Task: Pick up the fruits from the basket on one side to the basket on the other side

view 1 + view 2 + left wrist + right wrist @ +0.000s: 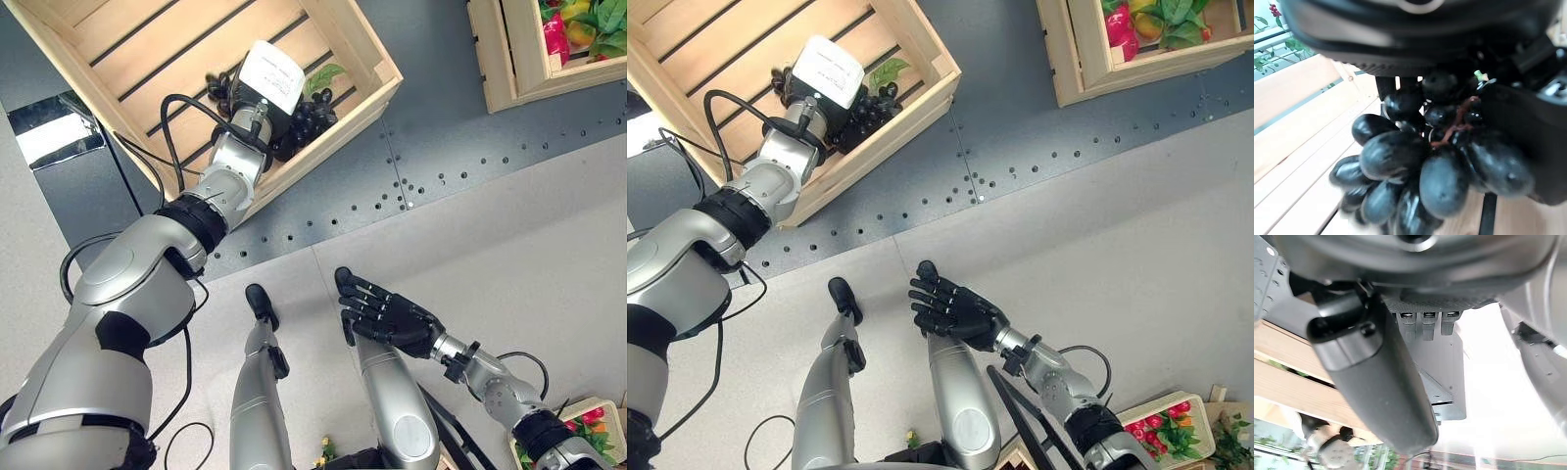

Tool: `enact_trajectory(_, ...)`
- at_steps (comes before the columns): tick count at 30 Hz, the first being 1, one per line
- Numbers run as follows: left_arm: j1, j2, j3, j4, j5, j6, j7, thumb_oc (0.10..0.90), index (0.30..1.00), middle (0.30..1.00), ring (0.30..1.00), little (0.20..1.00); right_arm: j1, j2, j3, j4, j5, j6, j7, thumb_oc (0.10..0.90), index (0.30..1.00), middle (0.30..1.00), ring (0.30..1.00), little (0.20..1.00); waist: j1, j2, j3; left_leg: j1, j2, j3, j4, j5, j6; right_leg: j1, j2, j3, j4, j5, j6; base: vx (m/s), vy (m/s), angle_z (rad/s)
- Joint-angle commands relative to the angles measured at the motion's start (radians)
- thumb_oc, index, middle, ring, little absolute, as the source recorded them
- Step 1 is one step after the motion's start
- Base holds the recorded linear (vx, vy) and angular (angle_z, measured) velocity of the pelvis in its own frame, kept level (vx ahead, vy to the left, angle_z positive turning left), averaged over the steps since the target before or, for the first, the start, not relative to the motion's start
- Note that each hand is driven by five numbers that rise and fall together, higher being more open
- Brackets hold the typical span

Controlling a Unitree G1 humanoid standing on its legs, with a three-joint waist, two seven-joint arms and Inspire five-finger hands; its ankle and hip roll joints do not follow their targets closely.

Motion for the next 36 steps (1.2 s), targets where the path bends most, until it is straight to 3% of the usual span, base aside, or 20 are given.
enact_trajectory(1, 0.013, 0.023, 0.055, 0.088, 0.023, 0.02, 0.1, 0.4, 0.3, 0.3, 0.3, 0.3, 0.025, 0.017, -0.029, -0.046, 0.045, -0.07, 0.021, 0.8, 0.9, 0.9, 0.9, 0.9, 0.0, -0.041, -0.004, -0.02, 0.04, -0.024, 0.164, -0.109, -0.014, 0.077, 0.011, -0.042, -0.206, 0.172, -0.034, 0.0, 0.0, 0.0)
enact_trajectory(7, 0.054, 0.063, 0.11, -0.004, -0.054, -0.021, 0.279, 0.4, 0.3, 0.3, 0.3, 0.3, 0.058, 0.022, -0.051, -0.087, 0.076, -0.128, -0.008, 0.8, 0.9, 0.9, 0.9, 0.9, 0.018, -0.039, -0.004, 0.047, 0.04, -0.029, 0.145, -0.115, -0.015, 0.15, 0.012, -0.049, -0.225, 0.162, -0.035, -0.03, -0.008, 0.03)
enact_trajectory(9, 0.068, 0.09, 0.129, -0.02, -0.046, -0.074, 0.337, 0.4, 0.3, 0.3, 0.3, 0.3, 0.074, 0.024, -0.067, -0.102, 0.091, -0.144, -0.009, 0.8, 0.9, 0.9, 0.9, 0.9, 0.024, -0.034, -0.004, 0.083, 0.039, -0.031, 0.127, -0.116, -0.012, 0.182, 0.014, -0.049, -0.234, 0.157, -0.034, -0.04, 0.004, 0.01)
enact_trajectory(15, 0.253, 0.221, 0.293, -0.256, -0.134, -0.163, 0.586, 0.4, 0.3, 0.3, 0.3, 0.3, 0.153, 0.021, -0.119, -0.142, 0.07, -0.187, 0.005, 0.8, 0.9, 0.9, 0.9, 0.9, 0.058, -0.013, -0.017, 0.234, 0.034, -0.042, 0.042, -0.106, -0.012, 0.33, 0.006, -0.06, -0.299, 0.153, -0.034, -0.02, 0.007, 0.04)
enact_trajectory(20, 0.531, 0.274, 0.519, -0.463, -0.192, -0.314, 0.789, 0.4, 0.3, 0.3, 0.3, 0.3, 0.198, 0.051, -0.152, -0.168, 0.068, -0.243, -0.026, 0.8, 0.9, 0.9, 0.9, 0.9, 0.107, 0.007, -0.102, 0.352, 0.025, -0.064, -0.086, -0.082, -0.012, 0.444, -0.01, -0.077, -0.389, 0.16, -0.03, 0.01, 0.005, 0.09)
enact_trajectory(23, 0.703, 0.239, 0.673, -0.57, -0.167, -0.387, 0.859, 0.4, 0.3, 0.3, 0.3, 0.3, 0.229, 0.073, -0.173, -0.226, 0.038, -0.258, -0.065, 0.8, 0.9, 0.9, 0.9, 0.9, 0.13, 0.011, -0.166, 0.431, 0.018, -0.08, -0.174, -0.065, -0.01, 0.524, -0.021, -0.087, -0.455, 0.17, -0.018, 0.03, 0.022, 0.15)
enact_trajectory(28, 0.839, 0.183, 0.8, -0.655, -0.17, -0.464, 0.972, 0.4, 0.3, 0.3, 0.3, 0.3, 0.259, 0.083, -0.189, -0.283, 0.003, -0.258, -0.106, 0.8, 0.9, 0.9, 0.9, 0.9, 0.149, 0.011, -0.241, 0.506, 0.023, -0.086, -0.239, -0.054, -0.01, 0.596, -0.021, -0.103, -0.491, 0.166, -0.013, 0.05, 0.026, 0.17)
enact_trajectory(29, 0.881, 0.146, 0.855, -0.671, -0.192, -0.534, 1.017, 0.4, 0.3, 0.3, 0.3, 0.3, 0.269, 0.085, -0.193, -0.296, -0.009, -0.266, -0.108, 0.8, 0.9, 0.9, 0.9, 0.9, 0.155, 0.012, -0.267, 0.529, 0.026, -0.09, -0.246, -0.057, -0.01, 0.62, -0.021, -0.107, -0.495, 0.159, -0.014, 0.07, 0.021, 0.09)
enact_trajectory(31, 0.928, 0.103, 0.899, -0.698, -0.206, -0.601, 1.015, 0.4, 0.3, 0.3, 0.3, 0.3, 0.279, 0.09, -0.2, -0.318, -0.02, -0.263, -0.111, 0.8, 0.9, 0.9, 0.9, 0.9, 0.161, 0.013, -0.288, 0.551, 0.029, -0.089, -0.255, -0.06, -0.011, 0.642, -0.021, -0.114, -0.499, 0.152, -0.014, 0.07, 0.021, 0.12)
enact_trajectory(32, 0.975, 0.066, 0.936, -0.735, -0.286, -0.708, 0.956, 0.4, 0.3, 0.3, 0.3, 0.3, 0.291, 0.093, -0.207, -0.346, -0.041, -0.271, -0.118, 0.8, 0.9, 0.9, 0.9, 0.9, 0.168, 0.014, -0.309, 0.57, 0.03, -0.091, -0.264, -0.063, -0.012, 0.66, -0.022, -0.117, -0.506, 0.148, -0.013, 0.09, 0.017, 0.07)
enact_trajectory(34, 1.038, 0.005, 0.97, -0.794, -0.375, -0.771, 0.848, 0.4, 0.3, 0.3, 0.3, 0.3, 0.3, 0.104, -0.216, -0.375, -0.06, -0.261, -0.13, 0.8, 0.9, 0.9, 0.9, 0.9, 0.177, 0.015, -0.336, 0.592, 0.033, -0.094, -0.279, -0.064, -0.012, 0.685, -0.023, -0.12, -0.519, 0.148, -0.011, 0.1, 0.011, 0.02)
enact_trajectory(35, 1.081, -0.04, 0.985, -0.837, -0.529, -0.858, 0.696, 0.4, 0.3, 0.3, 0.3, 0.3, 0.304, 0.109, -0.227, -0.405, -0.083, -0.26, -0.131, 0.8, 0.9, 0.9, 0.9, 0.9, 0.185, 0.017, -0.356, 0.603, 0.036, -0.099, -0.283, -0.069, -0.014, 0.706, -0.024, -0.125, -0.531, 0.147, -0.008, 0.07, 0.005, 0.0)
enact_trajectory(36, 1.103, -0.061, 0.991, -0.865, -0.619, -0.886, 0.628, 0.4, 0.3, 0.3, 0.3, 0.3, 0.304, 0.106, -0.236, -0.424, -0.094, -0.258, -0.136, 0.8, 0.9, 0.9, 0.9, 0.9, 0.188, 0.017, -0.364, 0.606, 0.039, -0.102, -0.283, -0.071, -0.017, 0.717, -0.025, -0.127, -0.538, 0.148, -0.008, 0.06, 0.007, 0.01)
